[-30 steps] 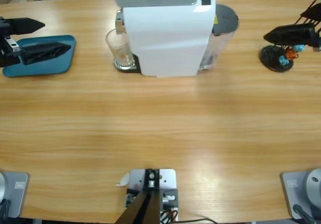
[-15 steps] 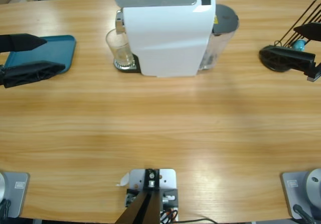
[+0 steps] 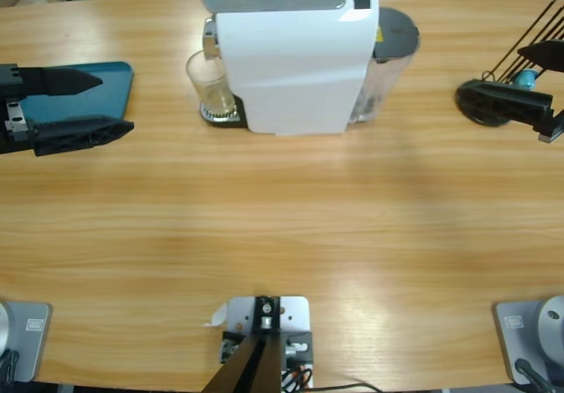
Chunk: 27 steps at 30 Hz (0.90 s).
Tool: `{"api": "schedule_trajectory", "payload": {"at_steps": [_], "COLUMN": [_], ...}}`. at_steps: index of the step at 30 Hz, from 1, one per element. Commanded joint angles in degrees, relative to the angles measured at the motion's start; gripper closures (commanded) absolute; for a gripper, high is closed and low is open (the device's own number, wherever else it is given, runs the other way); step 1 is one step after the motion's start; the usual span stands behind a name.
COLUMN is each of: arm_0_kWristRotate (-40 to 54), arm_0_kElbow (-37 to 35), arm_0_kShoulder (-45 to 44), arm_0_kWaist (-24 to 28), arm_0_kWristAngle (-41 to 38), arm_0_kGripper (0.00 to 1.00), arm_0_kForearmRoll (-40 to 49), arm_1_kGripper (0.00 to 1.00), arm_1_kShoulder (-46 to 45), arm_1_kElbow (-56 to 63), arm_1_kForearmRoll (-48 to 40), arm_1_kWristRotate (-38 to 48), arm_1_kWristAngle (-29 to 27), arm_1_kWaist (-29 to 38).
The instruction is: Pour coffee
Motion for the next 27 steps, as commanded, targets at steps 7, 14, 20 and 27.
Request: {"api": "schedule_trajectory", "payload": {"at_steps": [7, 14, 20, 27], "arm_0_kWristRotate": [-0.87, -0.79, -0.79, -0.87], "arm_0_kElbow": [0.89, 0.96, 1.49, 1.85], "arm_0_kShoulder": [3.5, 3.94, 3.05, 3.12], "arm_0_kWaist": [0.45, 0.45, 0.4, -0.78], "arm_0_kWristAngle": [5.4, 5.92, 5.84, 6.35], "arm_0_kGripper": [0.0, 0.0, 0.0, 0.0], "arm_0_kForearmRoll": [-0.51, -0.51, -0.51, -0.51], "arm_1_kGripper": [0.0, 0.0, 0.0, 0.0], "arm_1_kShoulder": [1.27, 1.02, 0.85, 1.71], "arm_1_kElbow": [3.37, 3.47, 3.74, 4.3], "arm_1_kForearmRoll": [-2.8, -2.8, -3.08, -3.9], "arm_1_kWristRotate": [-0.57, -0.57, -0.57, -0.54], "arm_1_kWristAngle": [-1.46, -2.06, -4.42, -5.47], "arm_1_kWaist": [-0.3, -0.3, -0.3, -0.3]}}
